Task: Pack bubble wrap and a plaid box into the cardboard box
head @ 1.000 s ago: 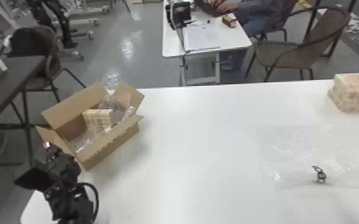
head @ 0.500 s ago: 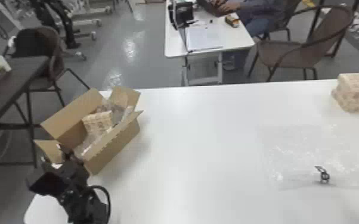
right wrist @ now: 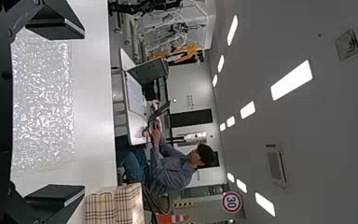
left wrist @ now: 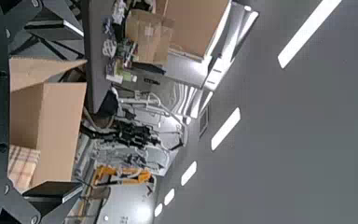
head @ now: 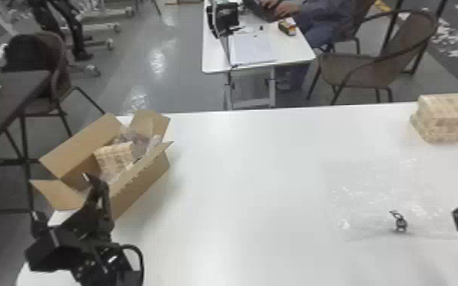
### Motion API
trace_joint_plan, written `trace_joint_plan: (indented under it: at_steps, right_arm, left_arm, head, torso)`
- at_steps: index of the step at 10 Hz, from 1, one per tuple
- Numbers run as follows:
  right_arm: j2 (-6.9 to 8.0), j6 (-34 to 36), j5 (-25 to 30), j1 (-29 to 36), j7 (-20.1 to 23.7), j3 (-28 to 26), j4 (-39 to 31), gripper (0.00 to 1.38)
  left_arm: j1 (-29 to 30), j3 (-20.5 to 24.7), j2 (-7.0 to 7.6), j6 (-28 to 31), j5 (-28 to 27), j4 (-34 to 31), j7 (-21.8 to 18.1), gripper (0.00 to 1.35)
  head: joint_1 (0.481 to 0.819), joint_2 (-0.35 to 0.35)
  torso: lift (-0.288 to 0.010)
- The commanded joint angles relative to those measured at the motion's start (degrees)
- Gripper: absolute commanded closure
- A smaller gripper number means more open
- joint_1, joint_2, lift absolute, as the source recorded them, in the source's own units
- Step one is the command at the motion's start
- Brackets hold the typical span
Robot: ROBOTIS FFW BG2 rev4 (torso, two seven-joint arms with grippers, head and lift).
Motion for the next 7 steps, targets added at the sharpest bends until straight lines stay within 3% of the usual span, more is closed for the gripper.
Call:
trace_joint_plan:
  at_steps: [1, 2, 4, 5, 6, 7]
  right_arm:
    - [0.07, 0.01, 0.48, 0.55, -0.05, 0.00, -1.10, 0.13]
    - [0.07, 0.01, 1.36, 1.17, -0.23, -0.09, -2.24, 0.13]
    - [0.07, 0.45, 4.43, 3.10, -1.46, 0.00, -5.49, 0.13]
    - [0.07, 0.98, 5.66, 3.71, -1.63, 0.00, -6.64, 0.13]
    - [0.07, 1.51, 7.25, 4.33, -1.72, 1.14, -7.69, 0.13]
    - [0.07, 1.59, 8.65, 4.86, -1.98, 2.81, -8.39, 0.13]
  left_arm:
    - [4.52, -4.25, -0.15, -0.84, -2.14, -4.11, -0.83, 0.11]
    - [7.68, -7.32, -0.15, 0.39, -3.29, -6.92, -1.97, 0.11]
    - [10.93, -14.36, 6.50, 2.67, -2.49, -8.94, -2.32, 0.11]
    - [12.16, -16.47, 9.14, 4.34, -1.44, -9.03, -4.26, 0.11]
    - [13.92, -16.64, 10.46, 6.28, -1.44, -9.03, -6.81, 0.11]
    - [15.68, -16.11, 10.90, 7.77, -2.58, -8.94, -8.65, 0.10]
  head:
    - [0.695, 0.101]
    - [0.695, 0.084]
    - [0.695, -0.004]
    - [0.695, -0.041]
    - [0.695, -0.074]
    - [0.695, -0.086]
  torso:
    - [-0.110]
    - [-0.110]
    - [-0.110]
    - [-0.110]
    - [-0.110]
    - [-0.110]
